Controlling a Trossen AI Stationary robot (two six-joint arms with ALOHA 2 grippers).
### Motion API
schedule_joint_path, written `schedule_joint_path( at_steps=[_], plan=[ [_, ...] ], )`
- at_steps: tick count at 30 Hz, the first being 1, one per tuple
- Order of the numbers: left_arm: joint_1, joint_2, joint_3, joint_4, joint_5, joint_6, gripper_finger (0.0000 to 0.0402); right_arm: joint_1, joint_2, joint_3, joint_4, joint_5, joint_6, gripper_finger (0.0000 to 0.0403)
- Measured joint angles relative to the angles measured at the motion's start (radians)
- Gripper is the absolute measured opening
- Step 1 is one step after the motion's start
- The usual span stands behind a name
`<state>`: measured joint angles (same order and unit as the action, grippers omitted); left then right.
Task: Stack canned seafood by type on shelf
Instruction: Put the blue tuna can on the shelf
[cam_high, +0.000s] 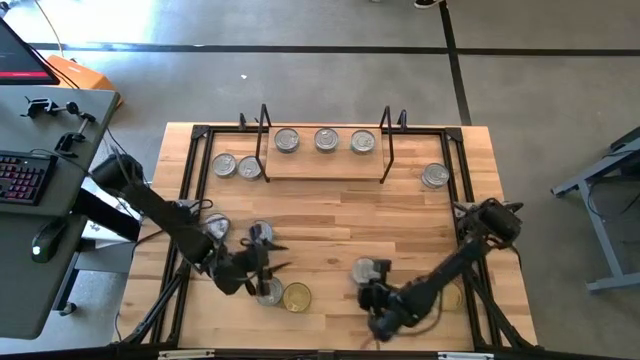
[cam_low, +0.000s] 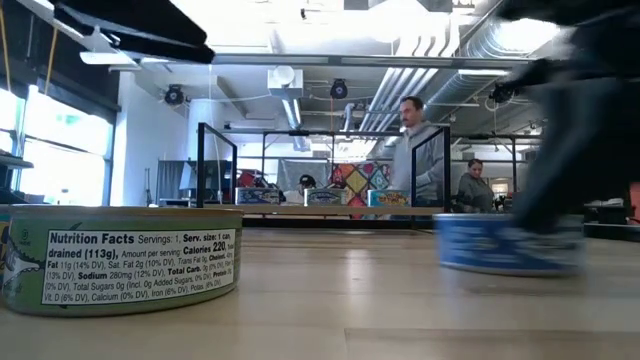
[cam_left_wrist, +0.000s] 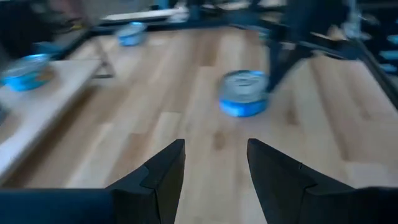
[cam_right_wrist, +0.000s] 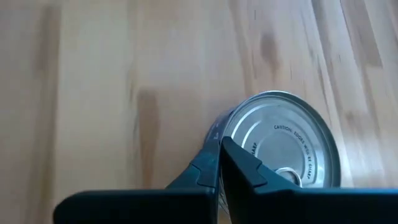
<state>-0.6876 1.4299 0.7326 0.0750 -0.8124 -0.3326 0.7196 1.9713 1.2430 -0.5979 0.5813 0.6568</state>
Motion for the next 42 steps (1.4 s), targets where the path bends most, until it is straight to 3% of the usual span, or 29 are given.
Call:
schedule_joint_path(
  at_steps=[4,8,13,20,26,38,42],
  plan=[
    [0.021,0.106,0.0,0.119,0.124,0.048,0.0166,-0.093,0.0,0.0,0.137,-0.079,-0.152,0.0],
    [0.049,0.193,0.0,0.194,0.139,0.07,0.0166,-0.154,0.0,0.0,0.206,-0.148,-0.301,0.0],
    [0.085,0.281,0.0,0.303,0.145,0.232,0.0165,-0.217,-0.003,0.002,0.231,-0.248,-0.413,0.0],
    [0.15,0.358,0.009,0.43,0.25,0.361,0.0165,-0.283,-0.025,0.002,0.213,-0.404,-0.497,0.0],
    [0.177,0.365,0.05,0.434,0.253,0.476,0.0165,-0.317,-0.103,-0.004,0.162,-0.4,-0.5,0.0001],
    [0.199,0.365,0.066,0.419,0.255,0.608,0.017,-0.321,-0.112,-0.092,0.376,-0.348,-0.422,0.0001],
    [0.196,0.365,0.066,0.418,0.321,0.662,0.019,-0.321,-0.113,-0.104,0.391,-0.329,-0.392,0.0]
  ],
)
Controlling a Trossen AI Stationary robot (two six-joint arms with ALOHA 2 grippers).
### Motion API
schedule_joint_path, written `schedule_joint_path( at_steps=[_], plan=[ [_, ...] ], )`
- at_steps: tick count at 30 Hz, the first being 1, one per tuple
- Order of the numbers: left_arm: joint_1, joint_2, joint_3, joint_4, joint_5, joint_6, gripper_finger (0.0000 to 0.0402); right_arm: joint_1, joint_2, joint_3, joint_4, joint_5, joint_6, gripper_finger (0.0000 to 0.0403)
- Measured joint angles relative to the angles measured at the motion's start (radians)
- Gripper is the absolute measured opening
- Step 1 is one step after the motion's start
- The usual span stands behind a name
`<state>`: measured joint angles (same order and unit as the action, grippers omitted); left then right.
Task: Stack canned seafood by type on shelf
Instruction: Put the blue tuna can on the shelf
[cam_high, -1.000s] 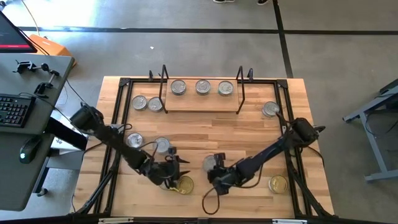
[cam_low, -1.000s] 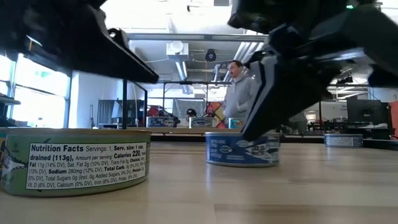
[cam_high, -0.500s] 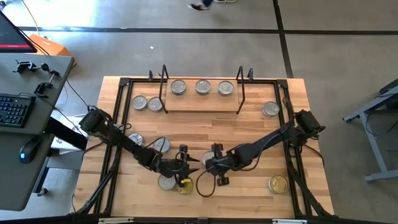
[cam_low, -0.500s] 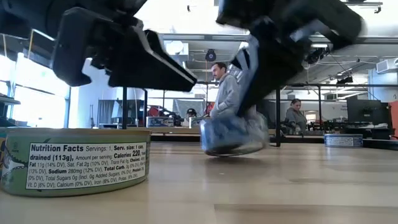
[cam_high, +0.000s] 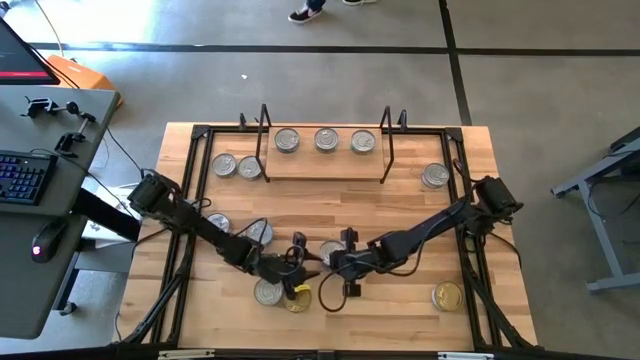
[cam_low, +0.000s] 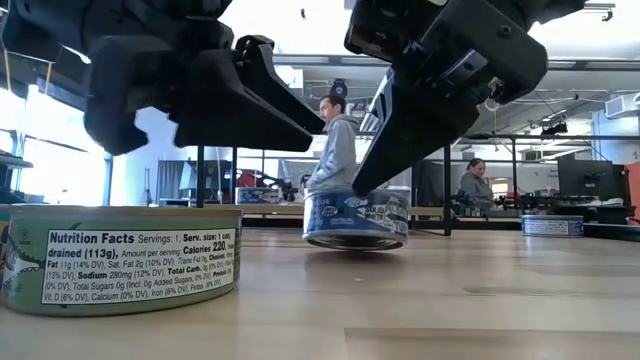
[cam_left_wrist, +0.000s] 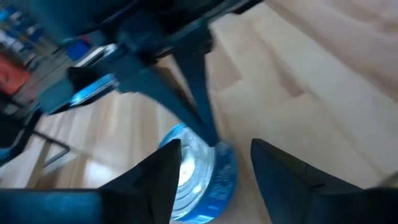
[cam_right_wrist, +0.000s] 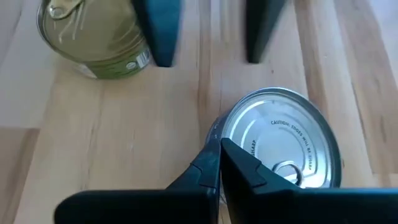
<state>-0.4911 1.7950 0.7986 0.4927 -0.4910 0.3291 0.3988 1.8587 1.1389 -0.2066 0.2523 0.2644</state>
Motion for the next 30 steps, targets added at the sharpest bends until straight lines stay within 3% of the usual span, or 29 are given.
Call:
schedule_joint_path(
  at_steps=[8,14,21,26,30],
  plan=[
    [0.0,0.0,0.0,-0.029,-0.006,0.124,0.0239,-0.008,-0.044,0.0,0.003,0.033,0.044,0.0],
    [0.0,0.0,0.0,-0.032,-0.098,0.197,0.0243,-0.029,-0.055,0.0,0.009,0.028,0.053,0.0],
    [0.014,0.054,0.0,-0.024,-0.081,0.186,0.0243,-0.047,-0.055,0.0,0.049,0.028,0.074,0.0],
    [0.013,0.131,-0.001,0.032,-0.235,0.179,0.0243,-0.056,-0.055,0.0,0.075,0.026,0.071,0.0],
    [0.011,0.155,0.0,0.09,-0.27,0.16,0.0243,-0.059,-0.055,0.0,0.08,0.021,0.072,0.0]
  ],
)
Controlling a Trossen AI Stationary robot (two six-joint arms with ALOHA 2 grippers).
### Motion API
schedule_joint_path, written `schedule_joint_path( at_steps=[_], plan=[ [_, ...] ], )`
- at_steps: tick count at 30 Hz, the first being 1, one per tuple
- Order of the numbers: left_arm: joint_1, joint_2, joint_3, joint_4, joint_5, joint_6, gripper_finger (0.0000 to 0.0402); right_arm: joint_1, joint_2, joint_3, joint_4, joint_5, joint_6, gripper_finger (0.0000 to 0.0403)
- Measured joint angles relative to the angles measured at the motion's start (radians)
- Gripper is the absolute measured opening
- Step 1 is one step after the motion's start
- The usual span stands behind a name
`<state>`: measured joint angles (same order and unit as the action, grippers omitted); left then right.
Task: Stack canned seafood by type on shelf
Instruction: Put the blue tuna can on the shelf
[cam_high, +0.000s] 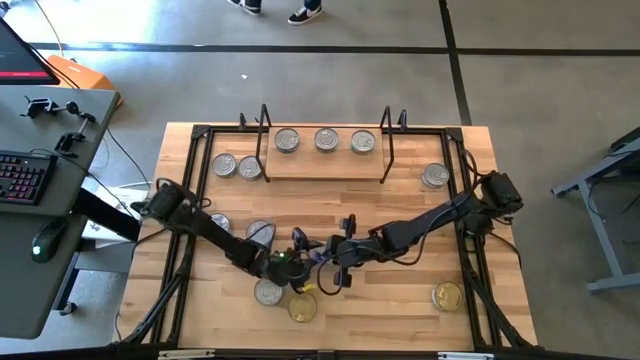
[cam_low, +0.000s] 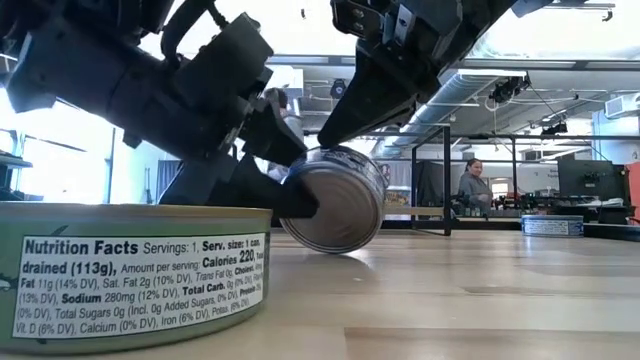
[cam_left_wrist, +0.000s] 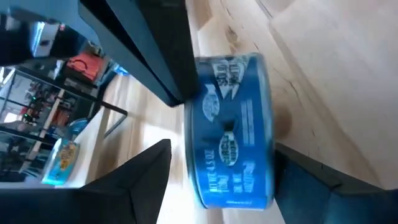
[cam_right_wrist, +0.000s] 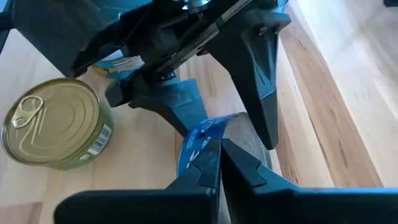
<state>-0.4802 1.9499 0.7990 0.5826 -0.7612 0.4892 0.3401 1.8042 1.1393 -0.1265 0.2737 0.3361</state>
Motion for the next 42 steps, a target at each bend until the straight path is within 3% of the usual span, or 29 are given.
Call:
schedule_joint_path(
  at_steps=[6,13,18,20,22,26,31,35,40,42],
  plan=[
    [0.0,0.002,-0.001,0.008,0.018,-0.052,0.0222,0.0,0.0,0.0,0.001,-0.02,-0.001,0.0],
    [-0.006,0.002,0.0,0.004,0.063,-0.138,0.012,0.001,-0.005,0.003,0.033,-0.037,-0.011,0.001],
    [-0.037,-0.02,-0.001,-0.044,0.047,-0.207,0.012,0.002,-0.064,0.021,0.015,-0.088,-0.026,0.0068],
    [-0.057,-0.044,-0.001,-0.095,0.01,-0.244,0.012,0.008,-0.092,0.021,0.015,-0.093,-0.037,0.0098],
    [-0.079,-0.07,-0.002,-0.14,-0.058,-0.283,0.012,0.026,-0.115,0.02,0.021,-0.1,-0.146,0.0125],
    [-0.119,-0.143,-0.002,-0.229,-0.147,-0.345,0.012,0.116,-0.127,-0.001,0.117,0.07,-0.337,0.0147],
    [-0.147,-0.248,-0.002,-0.328,-0.157,-0.374,0.012,0.161,-0.115,-0.071,0.192,0.191,-0.31,0.0148],
    [-0.157,-0.328,-0.002,-0.399,-0.158,-0.374,0.012,0.157,-0.115,-0.107,0.276,0.121,-0.242,0.0149],
    [-0.157,-0.416,-0.002,-0.469,-0.168,-0.376,0.0121,0.117,-0.118,-0.06,0.303,-0.144,-0.323,0.0158],
    [-0.157,-0.439,-0.002,-0.486,-0.171,-0.384,0.0121,0.104,-0.119,-0.03,0.304,-0.181,-0.343,0.0161]
  ],
)
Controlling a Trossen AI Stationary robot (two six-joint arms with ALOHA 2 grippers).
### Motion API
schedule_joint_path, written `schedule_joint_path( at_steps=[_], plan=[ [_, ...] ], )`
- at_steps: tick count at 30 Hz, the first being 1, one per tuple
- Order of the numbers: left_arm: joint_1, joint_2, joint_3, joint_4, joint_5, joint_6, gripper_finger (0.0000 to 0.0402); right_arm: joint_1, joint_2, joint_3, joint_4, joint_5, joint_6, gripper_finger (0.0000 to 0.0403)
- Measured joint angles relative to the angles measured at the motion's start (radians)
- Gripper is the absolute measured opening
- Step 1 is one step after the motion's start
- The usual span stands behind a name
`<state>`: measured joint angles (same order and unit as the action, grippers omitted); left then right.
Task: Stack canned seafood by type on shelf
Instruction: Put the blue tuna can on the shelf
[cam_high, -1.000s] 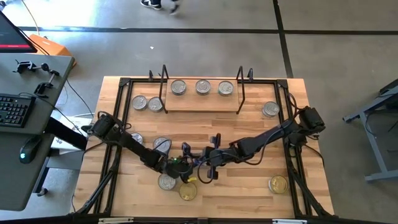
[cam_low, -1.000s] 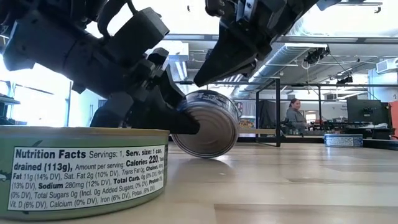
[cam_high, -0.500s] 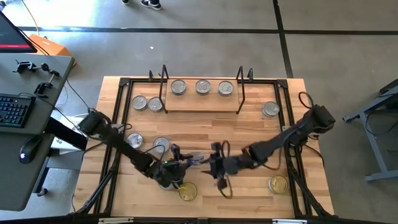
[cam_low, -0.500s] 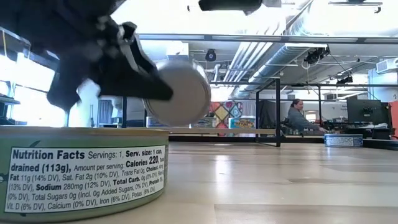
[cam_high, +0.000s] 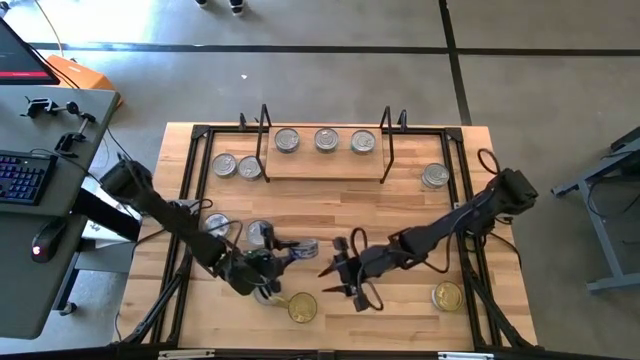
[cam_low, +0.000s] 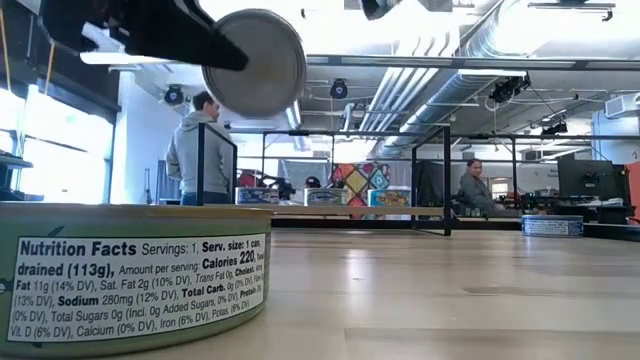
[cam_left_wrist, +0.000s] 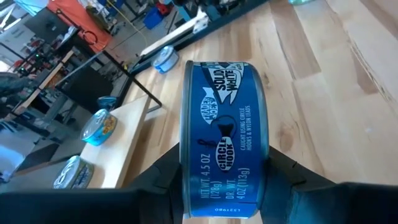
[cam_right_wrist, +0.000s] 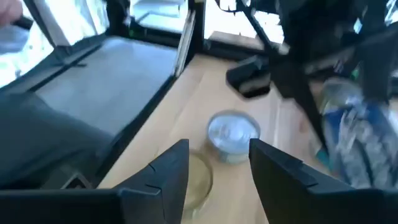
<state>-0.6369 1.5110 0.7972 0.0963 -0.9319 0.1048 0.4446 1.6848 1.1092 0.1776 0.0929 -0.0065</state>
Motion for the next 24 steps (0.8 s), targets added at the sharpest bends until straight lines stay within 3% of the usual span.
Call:
schedule_joint_path(
  at_steps=[7,12,17,21,24],
  plan=[
    [0.003,-0.027,0.0,-0.069,-0.001,-0.011,0.0122,-0.007,0.0,0.069,0.03,-0.017,-0.217,0.0163],
    [0.03,-0.027,-0.053,-0.092,0.001,-0.047,0.0123,-0.04,-0.003,0.139,-0.066,0.118,-0.189,0.017],
    [0.105,-0.039,-0.151,0.01,0.032,-0.015,0.0123,-0.109,0.028,0.151,-0.195,0.186,-0.192,0.0229],
    [0.17,-0.091,-0.235,0.116,0.089,0.031,0.0124,-0.175,0.064,0.151,-0.212,0.193,-0.327,0.0287],
    [0.2,-0.15,-0.301,0.185,0.116,0.059,0.0124,-0.222,0.097,0.151,-0.19,0.211,-0.389,0.0304]
  ],
)
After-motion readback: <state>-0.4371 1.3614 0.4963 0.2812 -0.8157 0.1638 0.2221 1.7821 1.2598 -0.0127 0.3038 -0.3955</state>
